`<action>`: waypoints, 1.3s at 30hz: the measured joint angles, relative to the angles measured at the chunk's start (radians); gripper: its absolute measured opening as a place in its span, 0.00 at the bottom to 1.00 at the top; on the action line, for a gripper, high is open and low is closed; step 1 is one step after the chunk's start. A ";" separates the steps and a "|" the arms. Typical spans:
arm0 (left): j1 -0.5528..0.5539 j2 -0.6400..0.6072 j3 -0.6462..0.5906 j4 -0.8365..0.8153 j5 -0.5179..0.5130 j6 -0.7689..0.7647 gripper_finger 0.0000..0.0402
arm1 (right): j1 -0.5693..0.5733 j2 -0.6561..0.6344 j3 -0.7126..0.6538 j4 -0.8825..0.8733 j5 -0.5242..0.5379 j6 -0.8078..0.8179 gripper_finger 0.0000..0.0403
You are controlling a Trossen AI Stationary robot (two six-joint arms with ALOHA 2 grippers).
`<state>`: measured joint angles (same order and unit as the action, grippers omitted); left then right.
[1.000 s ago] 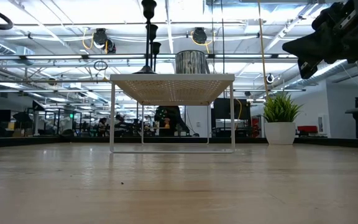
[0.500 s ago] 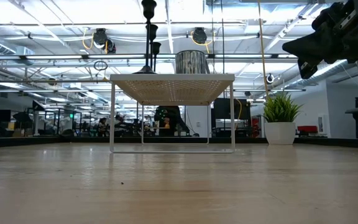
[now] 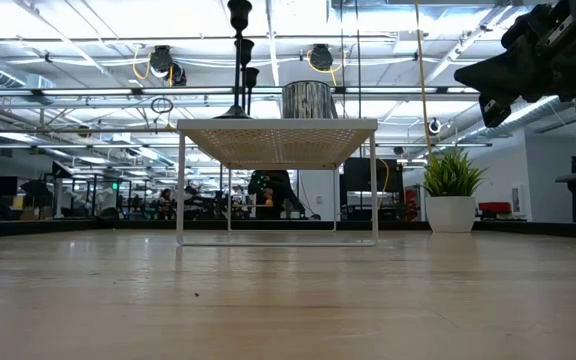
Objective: Pick & Place candle stick holders
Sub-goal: Put the silver scented candles on the shelf aligned with the other silver scented candles
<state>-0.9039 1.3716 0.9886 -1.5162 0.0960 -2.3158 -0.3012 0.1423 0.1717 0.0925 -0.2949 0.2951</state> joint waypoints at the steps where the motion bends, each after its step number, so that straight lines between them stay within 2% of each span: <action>1: 0.000 0.000 0.000 -0.001 -0.002 0.003 0.97 | 0.000 0.000 0.000 0.000 0.000 0.000 0.00; 8: -0.010 0.000 -0.016 0.009 -0.005 -0.023 0.97 | 0.000 0.000 0.000 0.000 0.002 0.000 0.00; 14: -0.014 -0.019 -0.097 0.113 -0.012 -0.035 0.97 | 0.000 0.000 0.000 0.000 0.002 0.008 0.00; 39: -0.012 -0.156 -0.126 0.058 -0.027 -0.063 0.97 | 0.000 0.000 0.000 0.000 0.001 0.019 0.00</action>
<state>-0.9157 1.2156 0.8627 -1.4586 0.0685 -2.3783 -0.3012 0.1425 0.1719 0.0929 -0.2939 0.3141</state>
